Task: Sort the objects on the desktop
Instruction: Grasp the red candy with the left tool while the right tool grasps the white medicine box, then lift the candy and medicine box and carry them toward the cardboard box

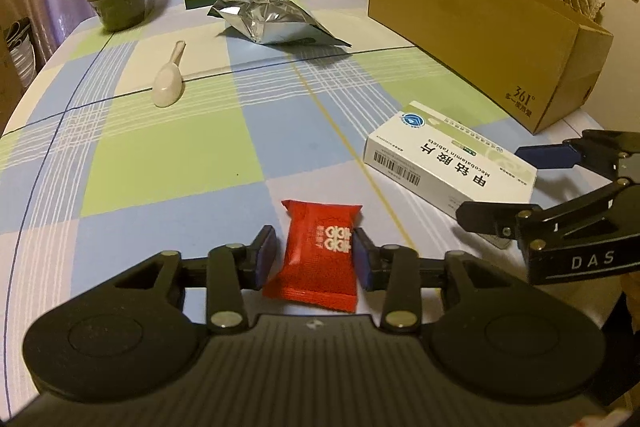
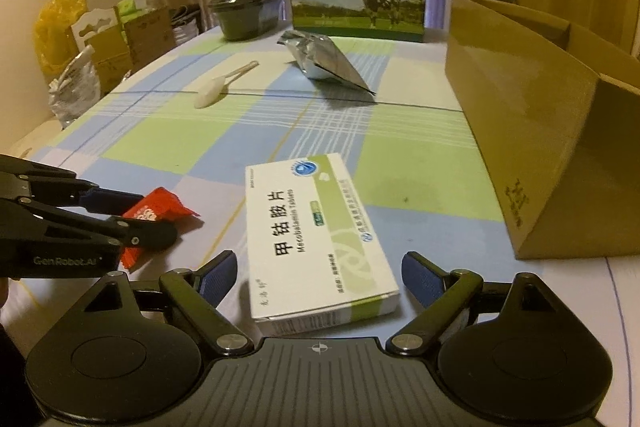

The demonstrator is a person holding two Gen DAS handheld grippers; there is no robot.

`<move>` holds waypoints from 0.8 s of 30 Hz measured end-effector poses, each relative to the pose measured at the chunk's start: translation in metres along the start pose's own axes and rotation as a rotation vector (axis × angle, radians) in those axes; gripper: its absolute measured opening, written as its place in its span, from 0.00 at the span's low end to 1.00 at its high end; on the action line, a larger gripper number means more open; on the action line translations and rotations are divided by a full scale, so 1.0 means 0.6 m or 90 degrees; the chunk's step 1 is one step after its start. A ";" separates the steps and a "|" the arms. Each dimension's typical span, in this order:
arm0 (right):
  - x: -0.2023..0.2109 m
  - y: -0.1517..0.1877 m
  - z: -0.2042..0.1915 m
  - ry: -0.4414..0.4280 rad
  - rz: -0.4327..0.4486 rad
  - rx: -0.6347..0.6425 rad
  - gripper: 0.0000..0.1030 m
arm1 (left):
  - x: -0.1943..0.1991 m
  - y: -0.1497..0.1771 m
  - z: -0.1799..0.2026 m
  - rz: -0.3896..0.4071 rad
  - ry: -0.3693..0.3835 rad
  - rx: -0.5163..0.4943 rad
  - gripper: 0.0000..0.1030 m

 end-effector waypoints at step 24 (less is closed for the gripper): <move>-0.025 -0.003 -0.017 0.002 -0.021 0.039 0.69 | 0.005 0.008 0.001 0.006 -0.010 0.012 0.32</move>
Point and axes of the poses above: each gripper's, at about its wrist camera, not at the fingertips, and x roughly against the way its jaws point, z to its right, y to its underside, the point moved 2 cm from there along -x, roughly the way its jaws point, and after that the axes turned 3 degrees about -y, right-handed, at the moved point
